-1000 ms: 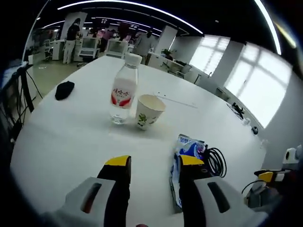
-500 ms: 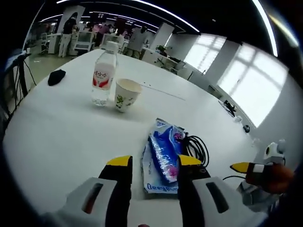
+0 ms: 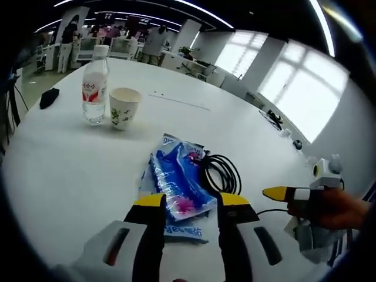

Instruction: Arrange the tabletop items into an orderly group along one side of the table until the central work area is clear of visible clutter.

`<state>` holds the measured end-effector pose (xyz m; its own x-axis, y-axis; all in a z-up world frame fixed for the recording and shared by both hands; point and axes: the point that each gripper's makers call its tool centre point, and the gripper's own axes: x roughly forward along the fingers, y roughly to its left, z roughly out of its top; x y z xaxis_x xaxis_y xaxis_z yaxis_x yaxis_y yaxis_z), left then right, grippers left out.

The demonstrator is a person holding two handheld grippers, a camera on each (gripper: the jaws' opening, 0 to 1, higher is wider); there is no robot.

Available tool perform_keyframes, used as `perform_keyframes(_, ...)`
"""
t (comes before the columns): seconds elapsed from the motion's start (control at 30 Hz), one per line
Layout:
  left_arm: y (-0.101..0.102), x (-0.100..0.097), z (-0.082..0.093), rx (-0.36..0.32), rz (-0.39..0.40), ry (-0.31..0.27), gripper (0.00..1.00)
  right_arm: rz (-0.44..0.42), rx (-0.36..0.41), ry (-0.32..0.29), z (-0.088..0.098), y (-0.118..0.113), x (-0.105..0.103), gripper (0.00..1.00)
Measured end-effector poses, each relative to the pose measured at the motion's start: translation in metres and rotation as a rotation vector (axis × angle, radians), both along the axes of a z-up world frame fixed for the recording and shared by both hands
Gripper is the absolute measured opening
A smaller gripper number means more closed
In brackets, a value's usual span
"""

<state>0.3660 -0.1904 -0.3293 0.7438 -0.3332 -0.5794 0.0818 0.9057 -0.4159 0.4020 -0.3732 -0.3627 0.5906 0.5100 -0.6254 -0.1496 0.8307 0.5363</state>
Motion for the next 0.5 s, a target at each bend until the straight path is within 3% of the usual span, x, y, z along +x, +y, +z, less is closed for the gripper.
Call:
perform_keyframes(0.23,-0.017,0.008,0.002,-0.016,-0.018,0.015,0.3,0.005,0.021,0.014,-0.004,0.004,0.008,0.24)
perform_keyframes(0.3,-0.016,0.021,-0.005,-0.016,-0.026,0.017,0.3,0.007,0.025,0.016,-0.006,0.004,0.012,0.24)
perform_keyframes(0.37,-0.027,0.018,0.006,-0.022,-0.029,0.014,0.29,0.004,0.029,0.018,-0.007,0.005,0.015,0.23)
perform_keyframes(0.5,-0.03,0.032,-0.004,-0.032,-0.027,0.023,0.29,-0.006,0.038,0.028,-0.009,0.006,0.022,0.22)
